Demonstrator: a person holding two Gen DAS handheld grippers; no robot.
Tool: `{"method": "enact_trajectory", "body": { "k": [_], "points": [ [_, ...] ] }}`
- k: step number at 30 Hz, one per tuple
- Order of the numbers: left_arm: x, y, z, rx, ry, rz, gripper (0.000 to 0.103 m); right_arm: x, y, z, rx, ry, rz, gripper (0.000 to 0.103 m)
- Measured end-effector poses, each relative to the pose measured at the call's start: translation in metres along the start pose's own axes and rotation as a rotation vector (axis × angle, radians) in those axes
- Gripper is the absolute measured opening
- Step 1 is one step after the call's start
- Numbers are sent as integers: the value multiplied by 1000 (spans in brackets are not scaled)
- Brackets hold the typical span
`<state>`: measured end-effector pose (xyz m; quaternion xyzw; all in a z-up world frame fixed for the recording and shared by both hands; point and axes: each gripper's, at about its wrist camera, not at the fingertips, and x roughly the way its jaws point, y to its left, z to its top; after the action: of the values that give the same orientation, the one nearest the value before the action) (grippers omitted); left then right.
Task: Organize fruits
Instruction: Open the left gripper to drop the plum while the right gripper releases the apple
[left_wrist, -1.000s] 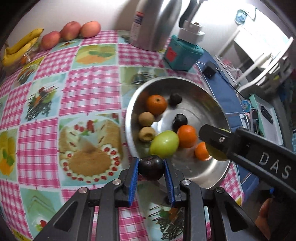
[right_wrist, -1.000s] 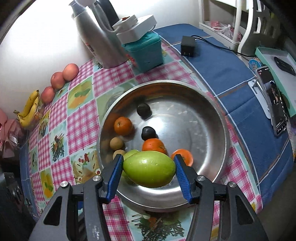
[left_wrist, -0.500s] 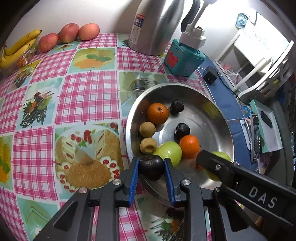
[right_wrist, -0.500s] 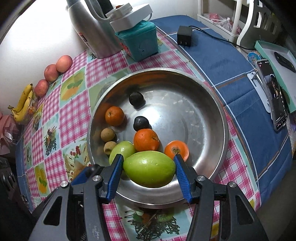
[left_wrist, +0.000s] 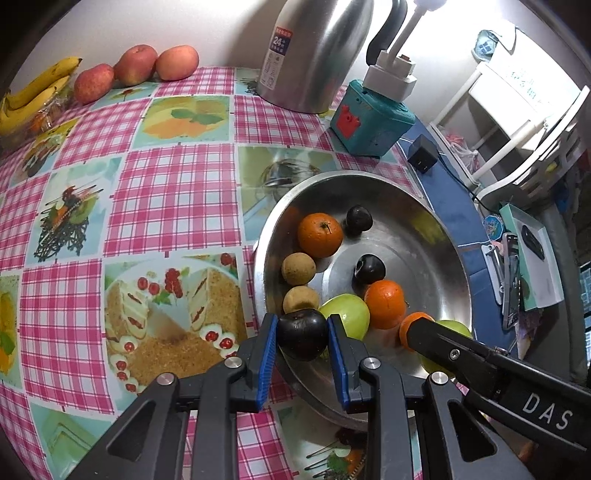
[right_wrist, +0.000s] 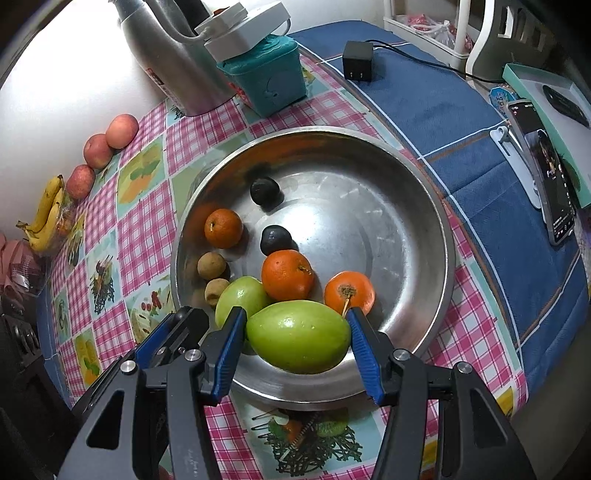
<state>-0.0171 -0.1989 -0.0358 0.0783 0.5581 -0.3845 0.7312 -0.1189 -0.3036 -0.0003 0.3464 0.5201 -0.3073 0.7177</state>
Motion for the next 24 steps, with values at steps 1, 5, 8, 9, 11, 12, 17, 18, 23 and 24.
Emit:
{"method": "enact_trajectory", "body": {
  "k": [1, 5, 8, 9, 11, 12, 17, 18, 23, 24],
  "points": [
    [0, 0, 0, 0, 1, 1, 30, 0, 0, 0, -1, 0, -2, 58],
    [1, 1, 0, -7, 8, -14, 30, 1, 0, 0, 7, 8, 1, 58],
    [1, -1, -1, 6, 16, -18, 31, 1, -1, 0, 18, 13, 7, 58],
    [1, -1, -1, 10, 17, -17, 31, 2, -2, -1, 22, 16, 5, 58],
    [1, -2, -2, 14, 20, -16, 31, 4, -2, -1, 29, 23, 4, 58],
    [1, -2, -2, 17, 23, -18, 31, 4, -2, -1, 32, 26, 6, 58],
    [0, -3, -3, 18, 27, -27, 37, 6, -2, -2, 35, 33, 7, 58],
    [0, -4, -3, 19, 26, -23, 39, 6, -1, -2, 34, 32, 7, 58],
    [-2, -2, -5, 17, 34, -21, 41, 4, -1, -3, 33, 23, 17, 58],
    [-2, -2, -5, 15, 34, -23, 41, 3, -2, -4, 33, 24, 19, 58]
  ]
}}
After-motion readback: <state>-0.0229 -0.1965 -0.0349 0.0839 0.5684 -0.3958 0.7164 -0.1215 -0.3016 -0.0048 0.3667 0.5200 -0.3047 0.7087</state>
